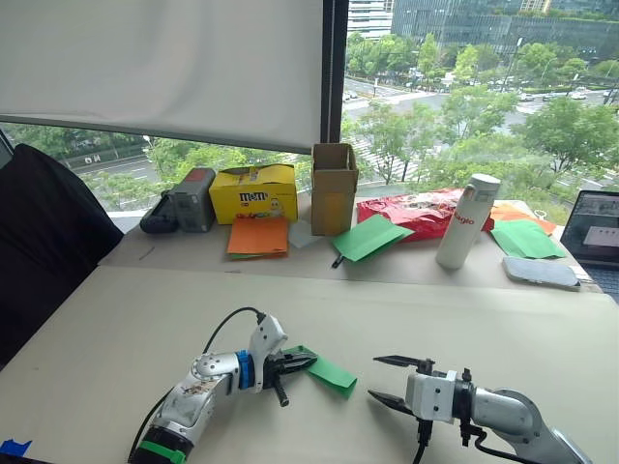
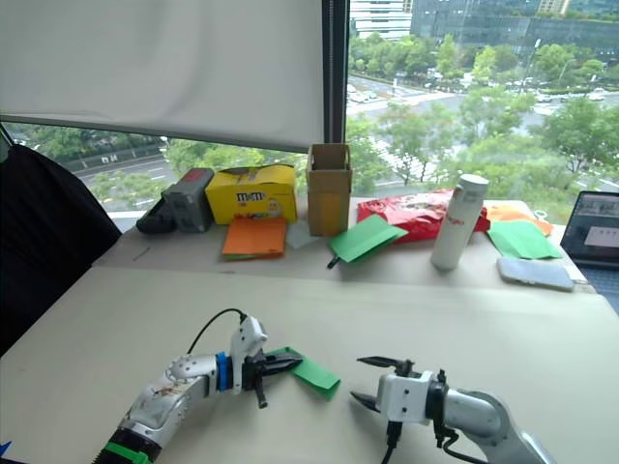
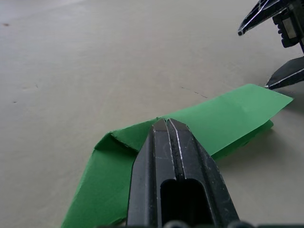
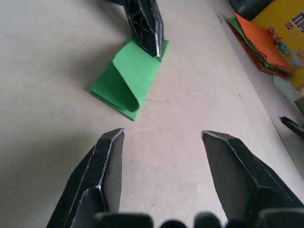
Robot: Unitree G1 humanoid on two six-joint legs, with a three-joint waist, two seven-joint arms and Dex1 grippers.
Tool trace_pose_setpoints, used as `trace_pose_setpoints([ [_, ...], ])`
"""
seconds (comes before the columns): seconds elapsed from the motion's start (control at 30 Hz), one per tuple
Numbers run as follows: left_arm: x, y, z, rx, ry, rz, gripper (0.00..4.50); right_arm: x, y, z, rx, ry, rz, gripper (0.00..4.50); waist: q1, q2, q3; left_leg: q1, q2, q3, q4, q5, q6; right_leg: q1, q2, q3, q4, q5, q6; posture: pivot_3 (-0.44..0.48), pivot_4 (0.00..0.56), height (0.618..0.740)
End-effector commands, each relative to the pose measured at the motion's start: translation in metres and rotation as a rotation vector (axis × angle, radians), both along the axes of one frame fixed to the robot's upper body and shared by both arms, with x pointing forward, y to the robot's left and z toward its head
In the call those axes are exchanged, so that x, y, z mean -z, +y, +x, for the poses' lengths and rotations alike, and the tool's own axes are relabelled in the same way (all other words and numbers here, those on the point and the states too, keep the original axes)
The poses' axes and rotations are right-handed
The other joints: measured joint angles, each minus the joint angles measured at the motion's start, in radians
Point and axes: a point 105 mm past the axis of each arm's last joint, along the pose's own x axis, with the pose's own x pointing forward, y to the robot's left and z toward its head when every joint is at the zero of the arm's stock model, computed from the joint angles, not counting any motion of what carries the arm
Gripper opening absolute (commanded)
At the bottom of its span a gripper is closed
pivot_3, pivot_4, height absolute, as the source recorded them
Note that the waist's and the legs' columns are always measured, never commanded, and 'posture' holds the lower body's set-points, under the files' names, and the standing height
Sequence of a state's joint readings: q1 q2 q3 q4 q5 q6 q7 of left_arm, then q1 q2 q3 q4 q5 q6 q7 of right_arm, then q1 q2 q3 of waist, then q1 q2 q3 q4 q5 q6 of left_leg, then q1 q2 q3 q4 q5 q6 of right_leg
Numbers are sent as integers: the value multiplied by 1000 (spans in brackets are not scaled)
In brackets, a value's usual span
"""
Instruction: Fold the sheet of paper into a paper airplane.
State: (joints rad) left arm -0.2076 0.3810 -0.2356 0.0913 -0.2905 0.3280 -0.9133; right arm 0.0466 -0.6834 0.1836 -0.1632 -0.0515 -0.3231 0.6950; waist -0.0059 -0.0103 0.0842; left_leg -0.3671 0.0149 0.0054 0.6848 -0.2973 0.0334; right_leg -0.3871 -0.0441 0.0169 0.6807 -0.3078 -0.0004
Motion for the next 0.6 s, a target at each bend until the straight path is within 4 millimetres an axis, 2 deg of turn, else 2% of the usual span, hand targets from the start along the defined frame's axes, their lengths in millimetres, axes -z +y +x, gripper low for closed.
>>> trace_pose_setpoints([
  [0.03, 24, 12, -4, -65, 89, 56, 0, -22, 21, 8, 14, -10, 125, 1409, 2, 0, 0, 0, 0, 0, 0, 0, 0, 0, 0, 0, 0, 0, 0, 0, 150, 656],
  [0.17, 25, 14, -7, -62, 91, 55, 0, -19, 46, 26, 46, 144, 214, 48, -3, 1, 0, 0, 0, -1, 0, 0, 0, 0, 1, -1, 1, 1, -1, 0, 150, 656],
  [0.37, 25, 11, -11, -54, 98, 52, 0, 3, 75, 34, 13, 372, 198, 18, -6, 1, 0, 0, 0, -2, 0, 0, 0, -1, 0, -2, 0, 1, -2, 0, 150, 656],
  [0.47, 25, 10, -12, -51, 100, 53, 0, 14, 80, 29, -3, 445, 205, 18, -6, 2, 0, 0, 0, -2, 0, 0, 0, -1, 0, -2, 0, 1, -2, 0, 150, 656],
  [0.6, 25, 11, -13, -52, 102, 55, 0, 31, 76, 23, 19, 518, 182, 18, -7, 2, 0, 0, 0, -2, 0, 0, 0, -1, 0, -2, 0, 1, -2, 0, 150, 656],
])
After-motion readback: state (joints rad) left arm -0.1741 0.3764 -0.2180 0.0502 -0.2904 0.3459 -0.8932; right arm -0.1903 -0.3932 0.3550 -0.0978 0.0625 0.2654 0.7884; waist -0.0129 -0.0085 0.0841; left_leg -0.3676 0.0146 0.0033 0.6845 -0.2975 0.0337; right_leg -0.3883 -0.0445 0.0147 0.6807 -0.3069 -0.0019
